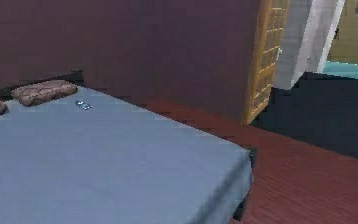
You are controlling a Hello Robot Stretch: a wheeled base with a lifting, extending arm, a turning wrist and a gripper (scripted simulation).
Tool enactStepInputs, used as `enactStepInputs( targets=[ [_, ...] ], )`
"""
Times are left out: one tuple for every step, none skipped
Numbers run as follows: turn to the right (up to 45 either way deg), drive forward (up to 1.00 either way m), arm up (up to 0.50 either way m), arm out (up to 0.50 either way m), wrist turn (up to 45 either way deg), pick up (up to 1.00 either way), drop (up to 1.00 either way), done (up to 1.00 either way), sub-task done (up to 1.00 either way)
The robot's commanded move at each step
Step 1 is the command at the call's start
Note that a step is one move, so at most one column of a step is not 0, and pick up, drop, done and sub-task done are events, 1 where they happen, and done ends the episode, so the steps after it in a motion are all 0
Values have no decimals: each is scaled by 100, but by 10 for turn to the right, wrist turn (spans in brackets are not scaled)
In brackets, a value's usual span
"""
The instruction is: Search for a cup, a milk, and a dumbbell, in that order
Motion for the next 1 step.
enactStepInputs(
  targets=[
    [360, 0, 0, 0, 0, 0, 0, 0, 0]
  ],
)
